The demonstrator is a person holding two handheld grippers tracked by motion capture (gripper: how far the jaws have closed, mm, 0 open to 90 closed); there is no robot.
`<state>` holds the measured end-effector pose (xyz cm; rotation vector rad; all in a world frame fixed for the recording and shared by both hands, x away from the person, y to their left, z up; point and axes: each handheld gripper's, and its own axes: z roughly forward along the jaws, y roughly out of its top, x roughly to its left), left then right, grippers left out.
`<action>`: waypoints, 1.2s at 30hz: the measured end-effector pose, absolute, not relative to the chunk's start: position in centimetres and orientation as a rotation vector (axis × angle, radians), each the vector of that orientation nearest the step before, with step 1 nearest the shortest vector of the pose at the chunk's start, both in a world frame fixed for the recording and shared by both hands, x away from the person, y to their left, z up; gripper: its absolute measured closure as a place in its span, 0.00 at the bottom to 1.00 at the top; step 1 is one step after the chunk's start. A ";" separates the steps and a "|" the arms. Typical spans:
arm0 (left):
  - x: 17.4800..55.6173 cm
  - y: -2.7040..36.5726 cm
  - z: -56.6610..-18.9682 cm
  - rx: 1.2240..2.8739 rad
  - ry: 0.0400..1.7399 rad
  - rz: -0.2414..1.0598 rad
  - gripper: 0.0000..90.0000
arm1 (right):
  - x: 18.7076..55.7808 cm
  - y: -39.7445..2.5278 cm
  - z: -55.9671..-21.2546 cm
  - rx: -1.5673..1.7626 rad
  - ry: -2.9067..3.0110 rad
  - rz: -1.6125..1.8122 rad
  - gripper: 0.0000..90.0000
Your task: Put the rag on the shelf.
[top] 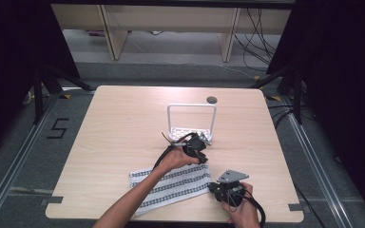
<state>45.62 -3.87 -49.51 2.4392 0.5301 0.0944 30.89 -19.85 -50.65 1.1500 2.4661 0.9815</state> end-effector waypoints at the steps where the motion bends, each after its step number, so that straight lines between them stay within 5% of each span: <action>1: 45.5 -3.7 -49.4 2.437 0.523 0.101 0.91 | 30.9 -19.9 -50.7 1.131 2.463 0.984 0.95; 21: 44.1 0.7 -43.2 2.300 0.542 0.172 0.94 | 31.0 -20.3 -47.5 0.990 2.331 1.132 0.97; 36: 42.1 6.8 -34.6 2.042 0.613 0.222 0.94 | 32.8 -19.2 -38.6 0.849 2.118 1.303 0.97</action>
